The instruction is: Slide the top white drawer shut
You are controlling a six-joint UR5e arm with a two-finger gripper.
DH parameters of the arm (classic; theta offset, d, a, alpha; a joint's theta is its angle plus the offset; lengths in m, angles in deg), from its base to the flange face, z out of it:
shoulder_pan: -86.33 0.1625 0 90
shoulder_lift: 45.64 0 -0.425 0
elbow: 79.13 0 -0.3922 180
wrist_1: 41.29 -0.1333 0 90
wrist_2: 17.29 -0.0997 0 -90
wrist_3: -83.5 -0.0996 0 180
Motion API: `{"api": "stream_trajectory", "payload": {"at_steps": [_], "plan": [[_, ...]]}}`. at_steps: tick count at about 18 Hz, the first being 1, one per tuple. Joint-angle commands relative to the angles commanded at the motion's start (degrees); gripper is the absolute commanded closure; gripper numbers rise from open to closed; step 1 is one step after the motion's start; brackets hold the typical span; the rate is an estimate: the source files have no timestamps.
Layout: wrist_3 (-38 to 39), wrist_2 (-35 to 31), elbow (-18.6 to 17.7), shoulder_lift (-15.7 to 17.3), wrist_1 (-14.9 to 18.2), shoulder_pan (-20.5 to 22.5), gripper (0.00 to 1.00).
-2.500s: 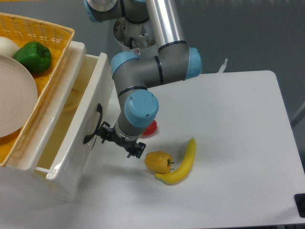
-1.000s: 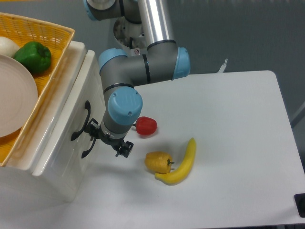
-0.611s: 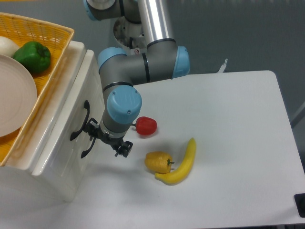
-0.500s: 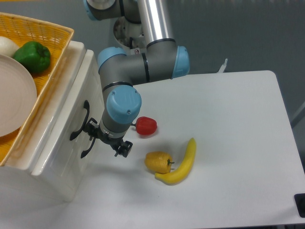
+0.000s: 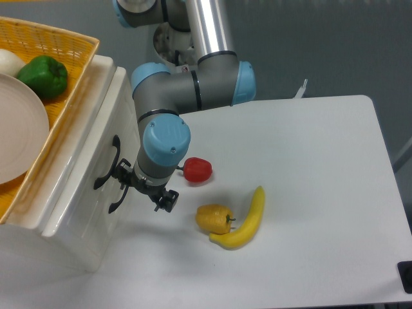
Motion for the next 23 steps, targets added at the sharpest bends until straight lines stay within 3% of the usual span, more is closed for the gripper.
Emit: {"api": "stream_trajectory", "payload": {"at_steps": [7,10,17,23], "plan": [[-6.1,-2.5,0.0,0.5,0.1,5.4,0.0],[-11.3,-7.8,0.0,1.5,0.2,5.9,0.0],[-12.3,-10.7,-0.1,4.2,0.2,9.3,0.0],[-23.3,-16.3,-0.6,5.2,0.4,11.4,0.0]]}}
